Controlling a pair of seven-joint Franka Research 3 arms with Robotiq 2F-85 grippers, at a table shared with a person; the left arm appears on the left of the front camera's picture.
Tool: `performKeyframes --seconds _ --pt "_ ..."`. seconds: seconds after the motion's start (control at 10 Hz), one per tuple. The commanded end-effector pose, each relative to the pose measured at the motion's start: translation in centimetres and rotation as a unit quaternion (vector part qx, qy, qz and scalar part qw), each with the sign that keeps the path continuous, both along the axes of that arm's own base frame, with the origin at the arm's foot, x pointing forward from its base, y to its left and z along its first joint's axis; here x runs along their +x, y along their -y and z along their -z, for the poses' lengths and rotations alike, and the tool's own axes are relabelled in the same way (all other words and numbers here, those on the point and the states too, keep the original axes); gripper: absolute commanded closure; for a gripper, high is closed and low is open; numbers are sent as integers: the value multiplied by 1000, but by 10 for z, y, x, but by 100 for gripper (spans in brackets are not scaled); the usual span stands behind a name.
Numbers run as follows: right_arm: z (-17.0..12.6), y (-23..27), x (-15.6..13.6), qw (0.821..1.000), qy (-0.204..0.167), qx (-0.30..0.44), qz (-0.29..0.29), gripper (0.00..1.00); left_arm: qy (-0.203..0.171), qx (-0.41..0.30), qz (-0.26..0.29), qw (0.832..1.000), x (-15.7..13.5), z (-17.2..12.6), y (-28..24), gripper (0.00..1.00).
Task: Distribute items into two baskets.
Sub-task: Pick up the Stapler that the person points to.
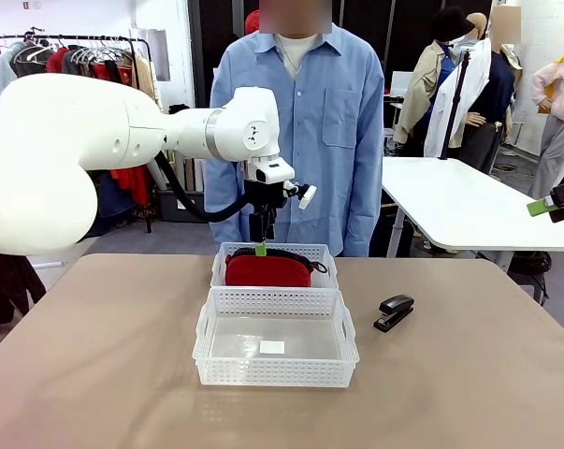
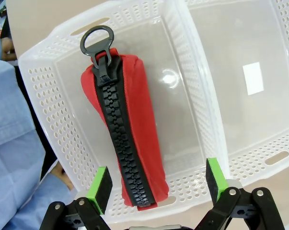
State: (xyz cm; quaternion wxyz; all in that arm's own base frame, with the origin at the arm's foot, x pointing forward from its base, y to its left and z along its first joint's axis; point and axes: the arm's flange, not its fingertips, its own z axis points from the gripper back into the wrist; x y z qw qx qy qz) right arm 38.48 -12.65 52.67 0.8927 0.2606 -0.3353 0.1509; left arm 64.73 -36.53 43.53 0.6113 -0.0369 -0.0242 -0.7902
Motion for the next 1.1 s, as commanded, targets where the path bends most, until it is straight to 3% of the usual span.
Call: performKeyframes --seconds 0.0,0.2,0.5,0.7,1.0 --pt "-1 -1 1 1000 6 6 -2 0 3 -2 -4 1000 2 -4 0 0" --pt "-1 -1 1 1000 6 6 -2 0 0 0 0 1000 0 0 0 0" --pt "-1 -1 1 1000 6 6 -2 0 34 -35 -117 992 -18 -60 -52 0" --pt "-1 -1 1 1000 6 6 -2 0 32 -48 -169 984 -35 -93 -94 0" --pt "-1 -1 1 1000 6 6 -2 0 35 -80 -254 963 -85 -126 -172 0"
